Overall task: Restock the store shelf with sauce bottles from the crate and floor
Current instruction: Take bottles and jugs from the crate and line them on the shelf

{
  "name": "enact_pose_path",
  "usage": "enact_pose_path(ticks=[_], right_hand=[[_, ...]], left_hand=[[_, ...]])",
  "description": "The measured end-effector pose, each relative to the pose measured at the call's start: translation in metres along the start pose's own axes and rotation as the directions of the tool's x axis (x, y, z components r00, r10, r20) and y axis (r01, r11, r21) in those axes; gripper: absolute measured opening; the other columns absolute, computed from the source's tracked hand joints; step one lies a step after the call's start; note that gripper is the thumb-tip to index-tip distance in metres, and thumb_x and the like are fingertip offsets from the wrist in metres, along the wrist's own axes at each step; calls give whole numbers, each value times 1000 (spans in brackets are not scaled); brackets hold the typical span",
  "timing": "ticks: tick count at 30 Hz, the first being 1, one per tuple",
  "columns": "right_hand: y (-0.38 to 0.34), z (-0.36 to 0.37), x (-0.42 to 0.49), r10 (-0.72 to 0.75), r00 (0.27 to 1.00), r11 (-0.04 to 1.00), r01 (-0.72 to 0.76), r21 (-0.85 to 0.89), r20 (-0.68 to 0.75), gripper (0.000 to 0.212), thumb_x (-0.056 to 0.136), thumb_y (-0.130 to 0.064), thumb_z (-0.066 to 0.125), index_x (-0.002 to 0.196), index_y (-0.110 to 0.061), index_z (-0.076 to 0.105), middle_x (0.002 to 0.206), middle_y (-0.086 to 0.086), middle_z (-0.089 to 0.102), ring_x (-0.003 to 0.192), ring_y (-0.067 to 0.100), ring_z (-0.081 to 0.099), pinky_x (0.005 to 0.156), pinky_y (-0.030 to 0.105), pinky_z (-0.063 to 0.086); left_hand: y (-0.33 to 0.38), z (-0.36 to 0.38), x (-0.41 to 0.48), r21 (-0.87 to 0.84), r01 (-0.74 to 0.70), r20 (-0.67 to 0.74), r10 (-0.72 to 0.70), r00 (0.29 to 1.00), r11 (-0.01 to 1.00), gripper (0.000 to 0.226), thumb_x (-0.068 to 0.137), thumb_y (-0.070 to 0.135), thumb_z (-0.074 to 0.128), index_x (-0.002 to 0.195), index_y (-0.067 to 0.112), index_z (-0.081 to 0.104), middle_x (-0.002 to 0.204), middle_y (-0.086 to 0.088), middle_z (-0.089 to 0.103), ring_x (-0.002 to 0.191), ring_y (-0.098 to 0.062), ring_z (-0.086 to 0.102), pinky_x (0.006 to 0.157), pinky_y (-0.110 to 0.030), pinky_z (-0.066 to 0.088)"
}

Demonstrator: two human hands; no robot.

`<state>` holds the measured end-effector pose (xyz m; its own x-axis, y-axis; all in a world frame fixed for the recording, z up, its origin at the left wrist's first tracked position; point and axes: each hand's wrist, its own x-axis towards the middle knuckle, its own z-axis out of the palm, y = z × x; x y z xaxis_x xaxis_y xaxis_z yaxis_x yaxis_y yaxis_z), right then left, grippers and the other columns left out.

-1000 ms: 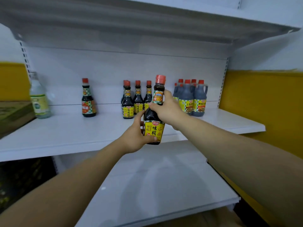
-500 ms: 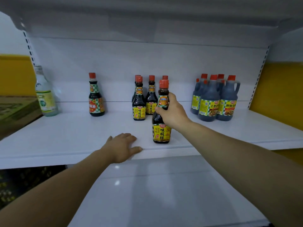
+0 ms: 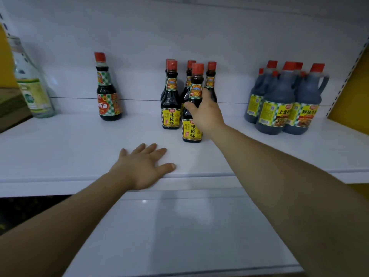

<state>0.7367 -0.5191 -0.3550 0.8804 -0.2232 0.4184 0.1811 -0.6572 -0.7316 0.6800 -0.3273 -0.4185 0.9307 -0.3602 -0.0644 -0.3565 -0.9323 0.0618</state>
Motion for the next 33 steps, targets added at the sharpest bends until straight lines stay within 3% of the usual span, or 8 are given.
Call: enact_pose_path(ticks=[4, 10, 14, 21, 26, 30, 33], right_hand=[[8, 13, 22, 3, 1000, 1000, -3, -28, -9, 53, 97, -37, 53, 141, -16, 33, 123, 9, 60, 107, 31, 59, 88, 45, 51], [21, 24, 46, -3, 1000, 1000, 3, -7, -13, 52, 98, -36, 51, 142, -16, 32, 123, 8, 59, 107, 28, 57, 79, 35, 45], [27, 28, 58, -5, 1000, 1000, 5, 5, -8, 49, 99, -36, 50, 139, -14, 33, 121, 10, 59, 101, 26, 56, 78, 36, 45], [34, 34, 72, 1, 1000, 998, 0, 63, -10, 51, 99, -33, 50, 142, -16, 29, 114, 5, 57, 93, 20, 55, 77, 36, 48], [38, 40, 77, 11, 1000, 995, -11, 101, -2, 48, 100, -32, 48, 142, -17, 29, 109, 3, 53, 96, 21, 55, 80, 34, 46], [41, 44, 79, 3, 1000, 992, -2, 123, -12, 51, 101, -32, 45, 145, -16, 26, 126, 7, 54, 100, 18, 50, 81, 31, 40], [43, 46, 79, 21, 1000, 991, -20, 132, -9, 50, 102, -32, 44, 146, -16, 26, 135, 8, 50, 111, 21, 50, 85, 31, 39]], left_hand=[[0, 0, 0, -9, 6, -5, -6, 1000, 1000, 73, 85, 74, 15, 150, 41, 6, 161, 9, 0, 148, -16, -1, 117, -54, 4], [0, 0, -2, -28, 21, -2, -21, 1000, 999, 73, 84, 75, 15, 149, 43, 6, 160, 13, -1, 148, -12, -2, 118, -52, 3], [0, -2, -2, -34, 31, 6, -31, 1000, 999, 75, 82, 76, 15, 149, 44, 6, 160, 14, -1, 148, -11, -2, 119, -50, 2], [3, -4, -3, -48, 34, 8, -33, 999, 998, 89, 67, 80, 4, 149, 45, 6, 160, 15, 0, 148, -11, -2, 119, -50, 3], [1, 0, -2, -37, 29, 0, -29, 1000, 999, 86, 72, 84, 5, 149, 45, 5, 160, 15, -1, 148, -11, -2, 119, -50, 3], [-1, 2, -1, -57, 26, -13, -27, 1000, 998, 101, 55, 86, -5, 148, 47, 5, 160, 16, 0, 148, -10, -1, 119, -49, 3], [-1, 2, 0, -59, 27, -7, -28, 1000, 998, 95, 63, 89, 2, 148, 47, 6, 160, 16, 1, 148, -10, 0, 119, -49, 3]])
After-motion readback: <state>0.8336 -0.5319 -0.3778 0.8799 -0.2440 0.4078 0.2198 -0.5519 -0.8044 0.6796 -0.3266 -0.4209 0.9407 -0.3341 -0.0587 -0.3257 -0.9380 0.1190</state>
